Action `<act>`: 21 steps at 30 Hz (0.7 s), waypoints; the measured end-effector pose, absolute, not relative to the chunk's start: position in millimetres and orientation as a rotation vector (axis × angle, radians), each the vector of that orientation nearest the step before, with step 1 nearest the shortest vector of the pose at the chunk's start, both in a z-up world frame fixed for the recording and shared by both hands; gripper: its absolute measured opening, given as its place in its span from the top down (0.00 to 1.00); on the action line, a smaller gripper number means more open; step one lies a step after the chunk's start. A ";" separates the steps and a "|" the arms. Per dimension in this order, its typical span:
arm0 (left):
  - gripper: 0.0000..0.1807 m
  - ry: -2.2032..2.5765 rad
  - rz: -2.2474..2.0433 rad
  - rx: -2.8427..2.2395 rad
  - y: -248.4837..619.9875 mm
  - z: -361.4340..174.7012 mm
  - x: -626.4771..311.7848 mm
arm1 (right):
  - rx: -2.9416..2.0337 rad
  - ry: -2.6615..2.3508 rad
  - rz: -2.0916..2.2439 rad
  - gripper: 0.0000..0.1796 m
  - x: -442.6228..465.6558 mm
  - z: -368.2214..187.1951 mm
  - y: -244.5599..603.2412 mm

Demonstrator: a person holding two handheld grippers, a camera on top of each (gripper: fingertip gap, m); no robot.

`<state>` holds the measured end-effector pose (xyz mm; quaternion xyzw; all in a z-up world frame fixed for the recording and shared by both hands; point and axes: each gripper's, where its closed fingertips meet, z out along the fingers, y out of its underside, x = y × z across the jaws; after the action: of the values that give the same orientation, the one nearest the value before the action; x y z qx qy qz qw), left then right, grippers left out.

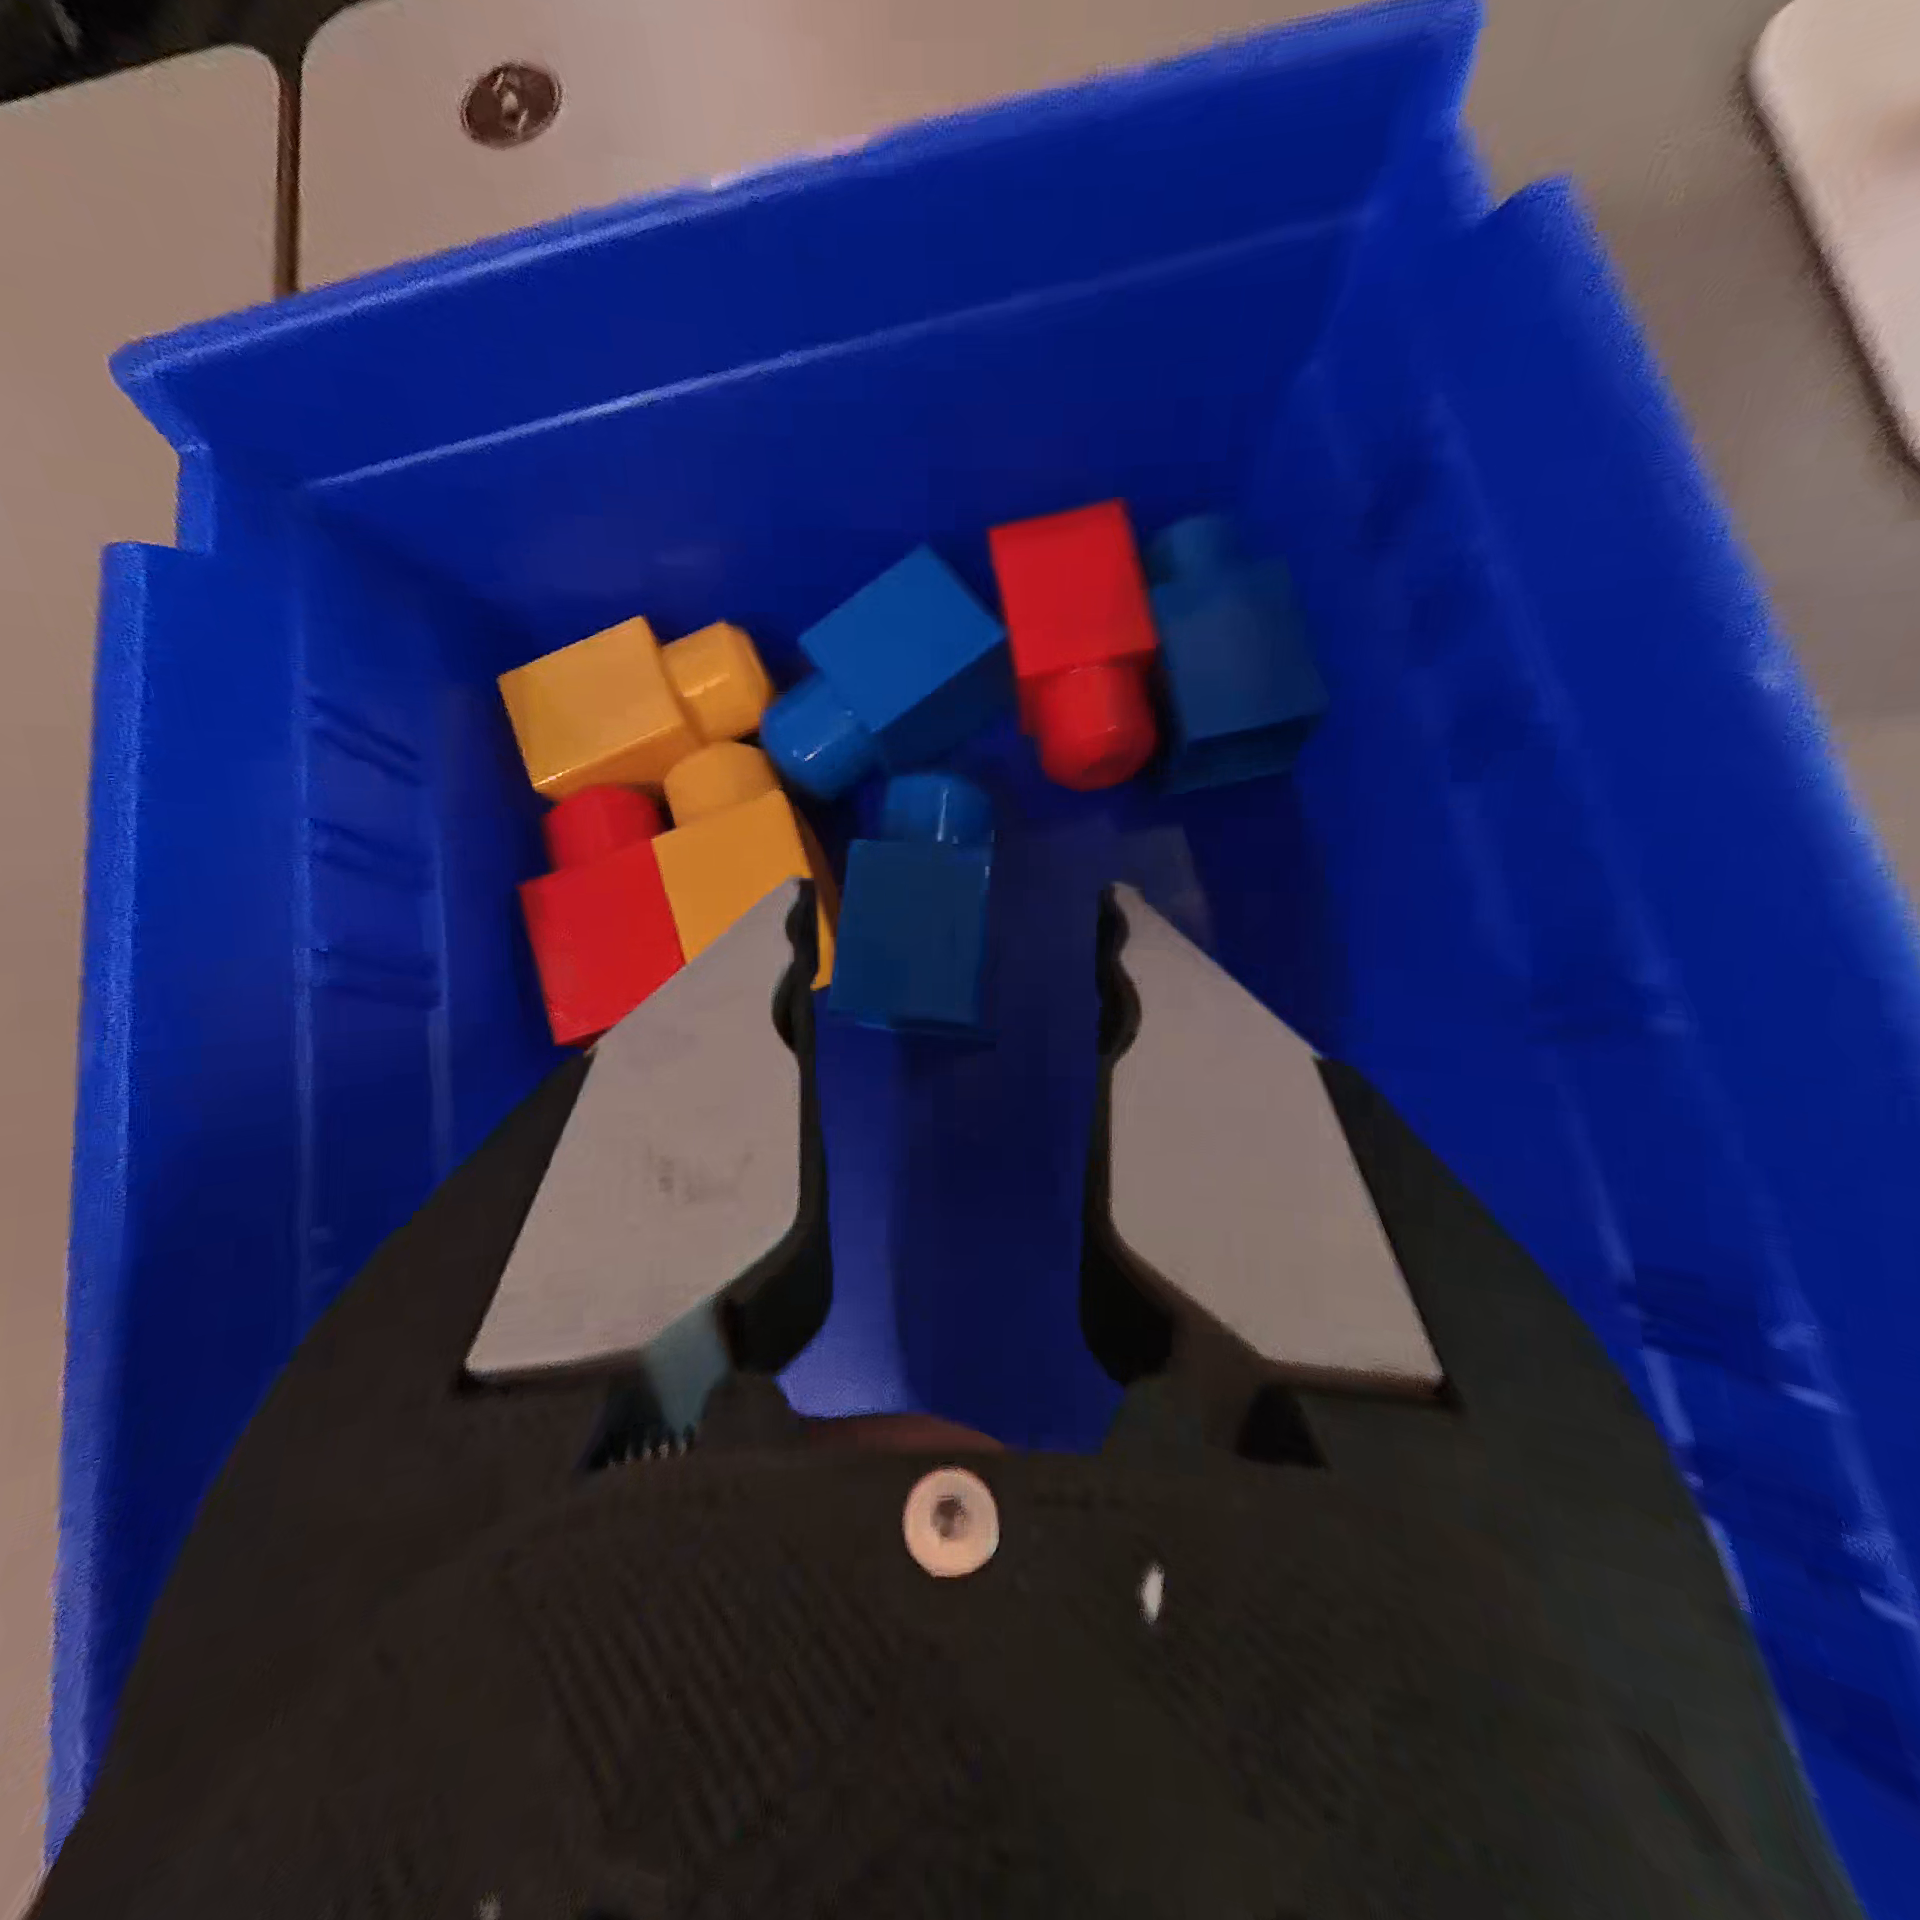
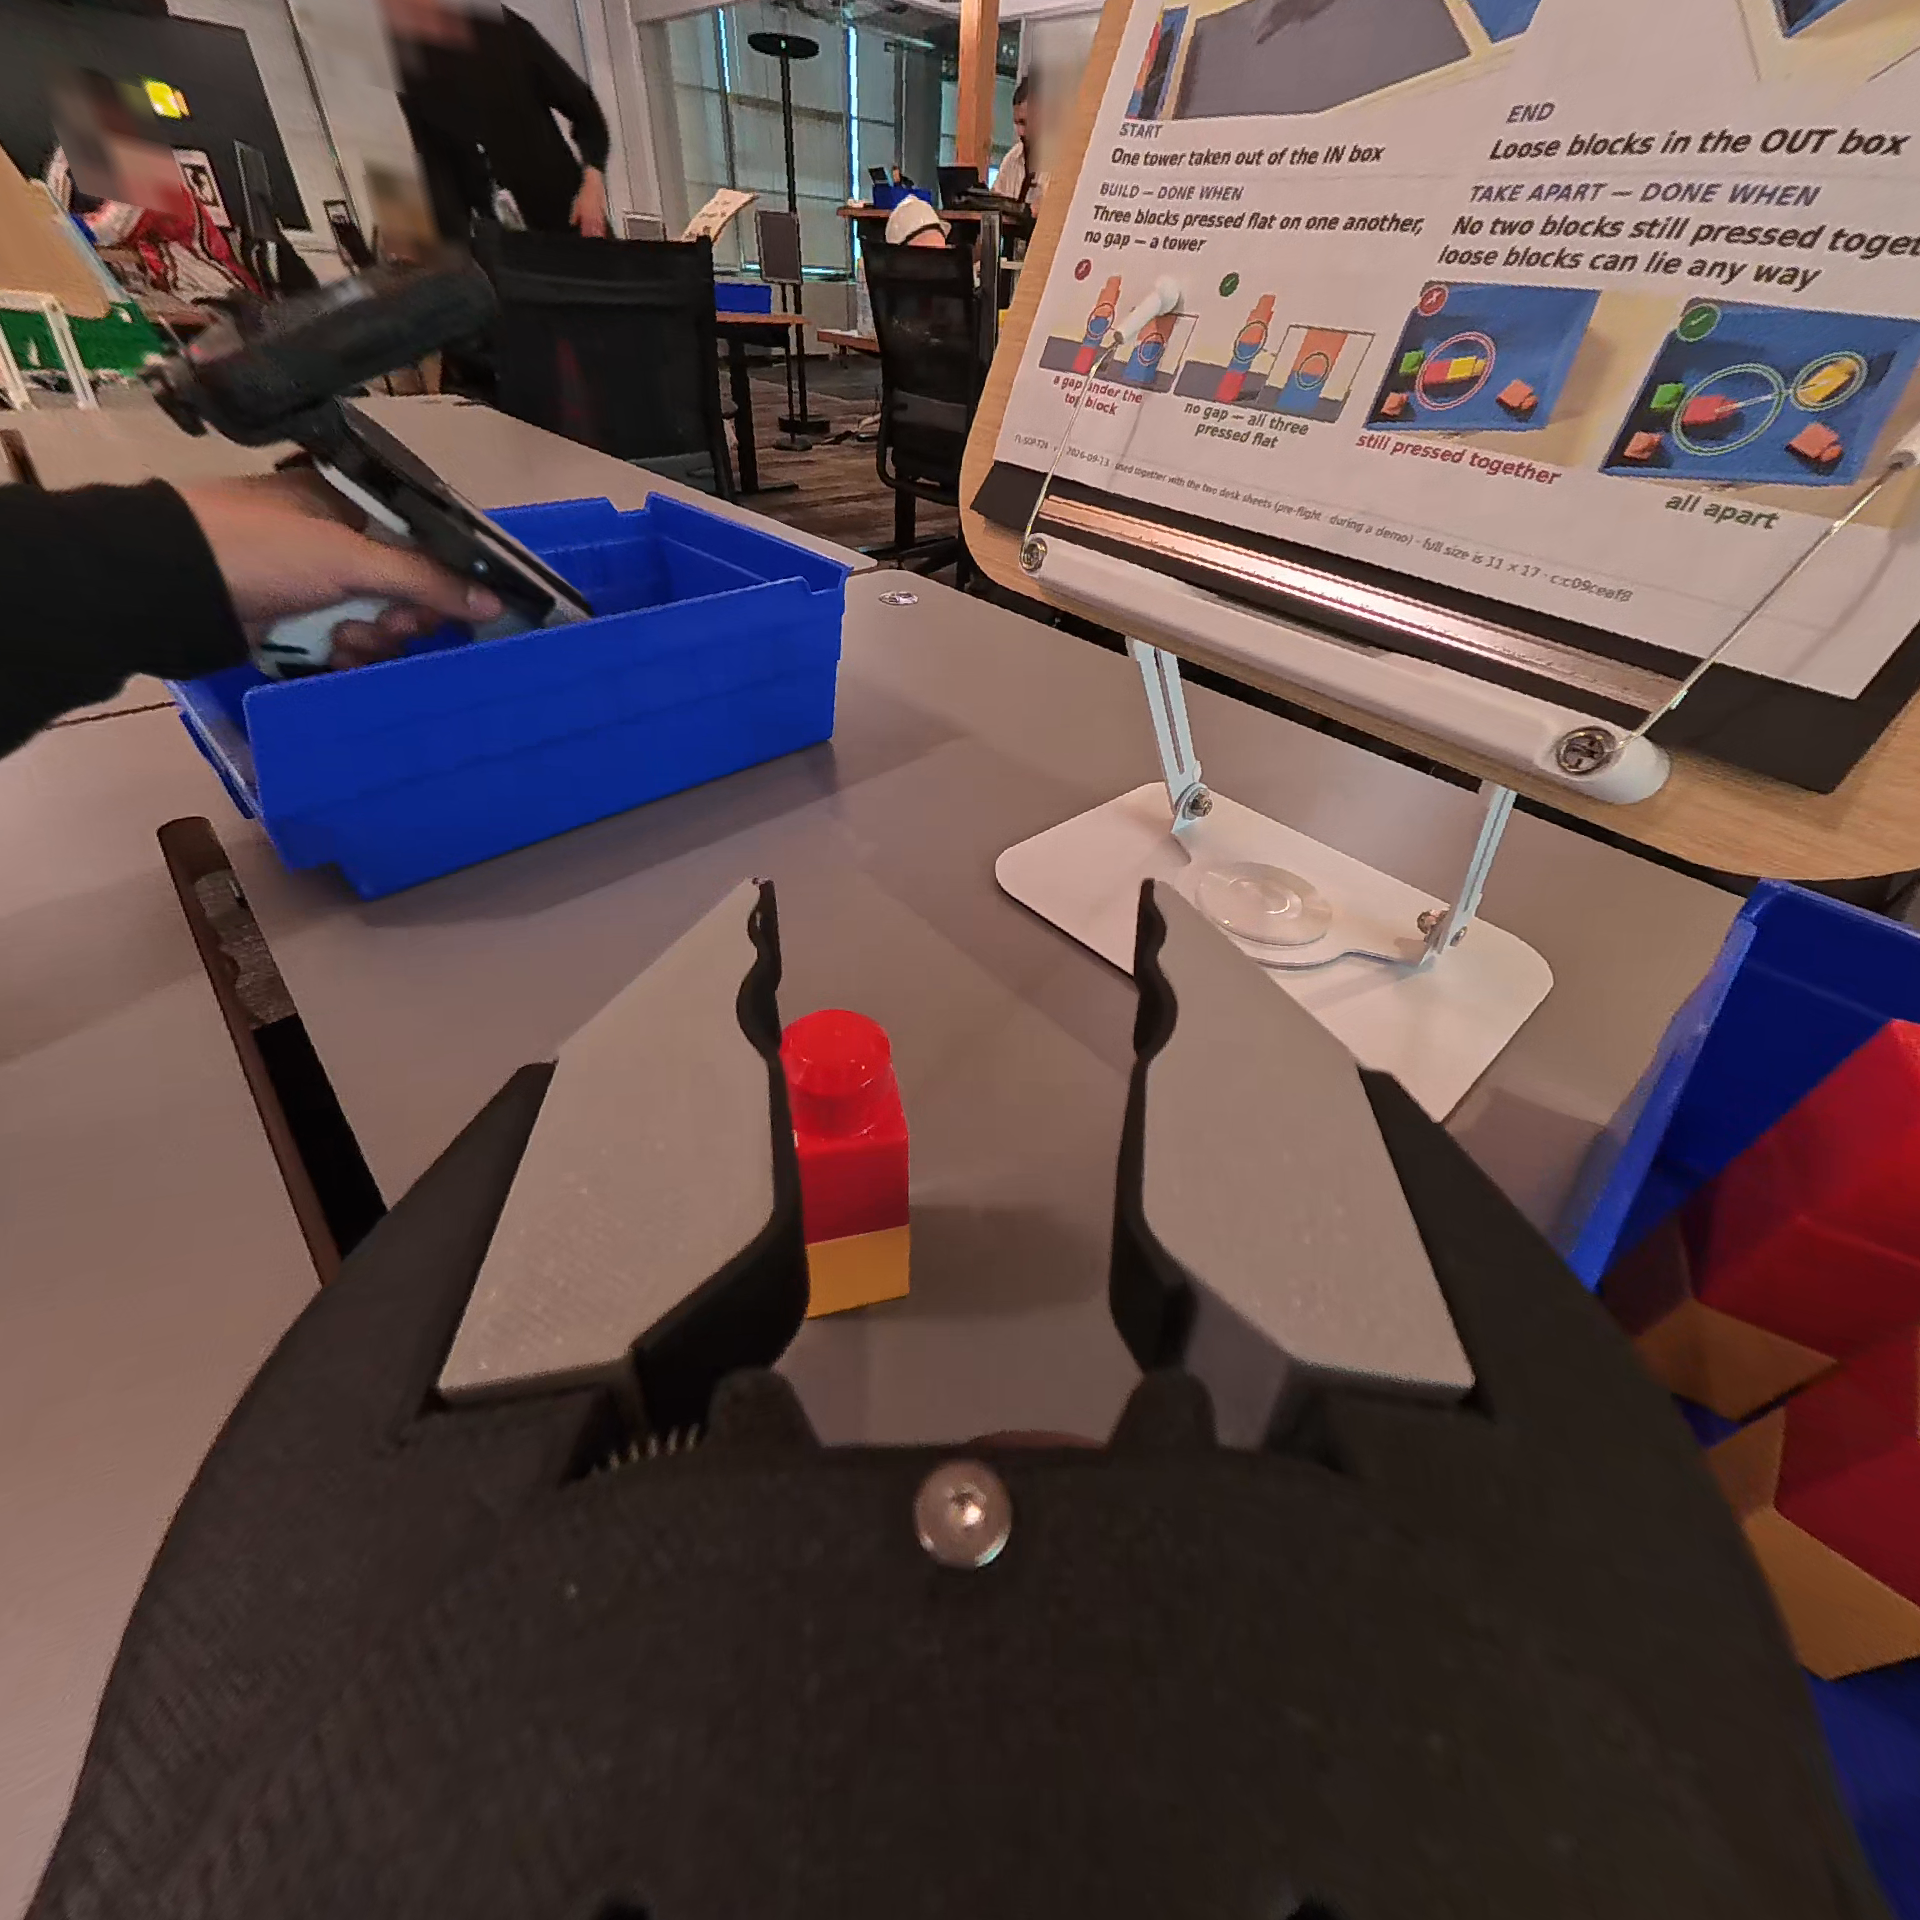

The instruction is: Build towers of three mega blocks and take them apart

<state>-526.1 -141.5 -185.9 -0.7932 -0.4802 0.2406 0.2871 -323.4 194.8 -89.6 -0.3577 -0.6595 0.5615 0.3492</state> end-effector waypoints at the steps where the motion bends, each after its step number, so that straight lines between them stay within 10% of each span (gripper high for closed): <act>1: 0.72 -1.289 0.648 -2.150 -143.3 -194.6 -527.9 | -0.931 -1.709 1.456 0.63 -323.9 -90.2 195.5; 21: 0.83 -1.170 0.612 -2.147 -155.5 -149.0 -489.6 | -0.946 -1.709 1.551 0.66 -318.0 -80.4 192.4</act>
<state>-489.6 -155.5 -149.0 -0.8110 -0.4421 0.2313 0.3056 -318.0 192.4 -80.4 -0.3595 -0.6497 0.5896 0.3179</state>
